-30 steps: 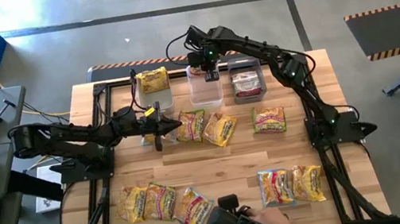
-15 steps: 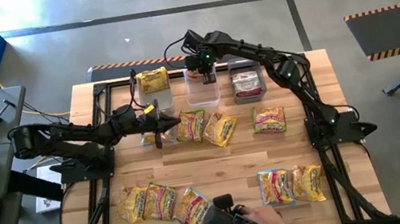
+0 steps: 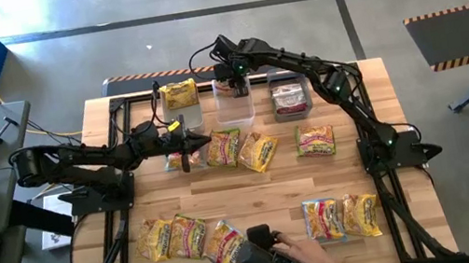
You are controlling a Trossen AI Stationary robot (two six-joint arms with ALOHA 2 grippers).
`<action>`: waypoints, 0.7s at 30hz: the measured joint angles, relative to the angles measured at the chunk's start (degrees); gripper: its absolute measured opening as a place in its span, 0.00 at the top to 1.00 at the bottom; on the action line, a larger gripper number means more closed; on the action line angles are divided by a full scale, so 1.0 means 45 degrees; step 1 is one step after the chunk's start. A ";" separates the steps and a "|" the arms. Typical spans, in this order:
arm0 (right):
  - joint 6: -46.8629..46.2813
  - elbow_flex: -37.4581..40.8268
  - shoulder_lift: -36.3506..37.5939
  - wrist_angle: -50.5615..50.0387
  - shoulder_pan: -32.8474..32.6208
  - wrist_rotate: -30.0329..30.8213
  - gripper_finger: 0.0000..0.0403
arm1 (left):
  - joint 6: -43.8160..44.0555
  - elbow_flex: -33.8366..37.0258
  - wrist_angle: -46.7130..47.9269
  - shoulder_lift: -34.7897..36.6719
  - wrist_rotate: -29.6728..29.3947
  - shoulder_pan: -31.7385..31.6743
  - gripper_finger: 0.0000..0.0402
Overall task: Sort Maruchan noodles
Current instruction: Put the middle blue noodle pack into the transparent white bin
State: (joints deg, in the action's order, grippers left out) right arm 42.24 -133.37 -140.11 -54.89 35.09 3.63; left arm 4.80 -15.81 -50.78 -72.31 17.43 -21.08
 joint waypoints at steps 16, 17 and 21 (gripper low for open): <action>-0.0440 -0.0348 0.1688 -0.0045 -0.0137 0.0246 0.44 | -0.0505 -0.0005 0.0159 0.0000 -0.0001 0.0000 1.00; -0.0644 -0.0348 0.1891 -0.0051 -0.0140 0.0409 0.45 | -0.0577 -0.0005 0.0155 0.0000 -0.0005 0.0000 1.00; -0.1193 -0.0367 0.2602 -0.0196 -0.0105 0.0372 0.53 | -0.1050 -0.0005 0.0146 0.0000 -0.0010 0.0000 1.00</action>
State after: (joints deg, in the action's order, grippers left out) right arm 36.87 -135.02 -128.40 -55.78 34.62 5.30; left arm 0.07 -15.84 -50.13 -72.31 17.39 -21.08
